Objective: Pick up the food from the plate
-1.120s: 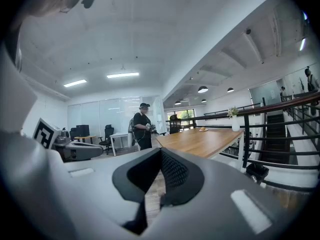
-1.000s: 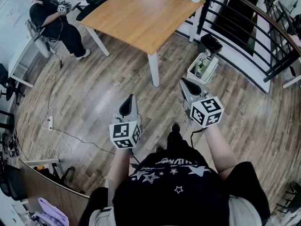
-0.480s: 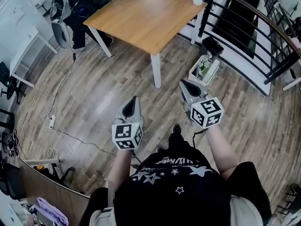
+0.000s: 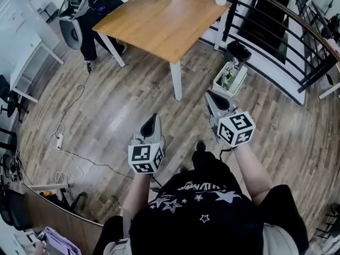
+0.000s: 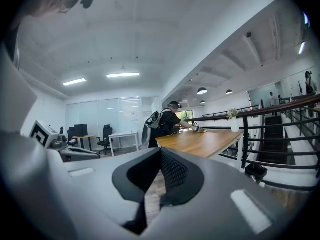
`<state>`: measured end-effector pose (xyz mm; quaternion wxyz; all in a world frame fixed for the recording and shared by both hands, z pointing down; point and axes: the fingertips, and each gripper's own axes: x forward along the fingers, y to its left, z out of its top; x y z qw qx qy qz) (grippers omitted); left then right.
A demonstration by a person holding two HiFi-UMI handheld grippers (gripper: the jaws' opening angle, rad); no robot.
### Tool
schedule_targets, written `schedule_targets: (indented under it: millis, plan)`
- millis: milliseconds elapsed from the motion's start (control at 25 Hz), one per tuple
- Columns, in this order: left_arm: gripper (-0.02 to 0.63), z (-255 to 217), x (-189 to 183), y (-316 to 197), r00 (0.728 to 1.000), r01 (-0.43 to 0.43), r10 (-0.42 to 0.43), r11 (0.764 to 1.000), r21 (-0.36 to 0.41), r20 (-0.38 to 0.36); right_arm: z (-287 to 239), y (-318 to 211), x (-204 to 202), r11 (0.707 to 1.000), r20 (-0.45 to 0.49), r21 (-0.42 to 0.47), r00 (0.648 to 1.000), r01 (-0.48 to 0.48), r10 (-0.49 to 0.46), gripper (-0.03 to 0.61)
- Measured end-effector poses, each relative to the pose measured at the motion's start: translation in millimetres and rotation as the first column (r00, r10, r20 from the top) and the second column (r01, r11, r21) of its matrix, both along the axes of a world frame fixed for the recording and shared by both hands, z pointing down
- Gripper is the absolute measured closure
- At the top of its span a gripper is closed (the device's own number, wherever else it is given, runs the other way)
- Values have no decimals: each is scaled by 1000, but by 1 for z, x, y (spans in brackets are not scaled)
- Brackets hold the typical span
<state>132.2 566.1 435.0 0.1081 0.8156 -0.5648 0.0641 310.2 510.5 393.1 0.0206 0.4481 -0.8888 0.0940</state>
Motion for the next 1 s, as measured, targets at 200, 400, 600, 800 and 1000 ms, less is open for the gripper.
schedule_targets:
  millis: [200, 400, 600, 800, 1000]
  plan:
    - [614, 7, -2, -16, 1000, -8, 8, 1000, -6, 3, 17, -18, 3, 1000, 7, -28, 1000, -13, 13, 577]
    - [614, 15, -11, -55, 1000, 18, -17, 999, -45, 14, 23, -71, -1, 998, 32, -56, 999, -12, 14, 577]
    - [614, 13, -20, -113, 999, 28, -26, 998, -54, 36, 24, -141, -9, 998, 57, -66, 998, 0, 4, 577]
    - [614, 8, -28, -179, 998, 62, -61, 996, -60, 18, 17, -211, -14, 998, 84, -63, 996, 4, 2, 577]
    - [614, 5, -21, -228, 998, 46, -45, 998, -44, 34, 16, -266, -9, 998, 96, -58, 995, 3, 3, 577]
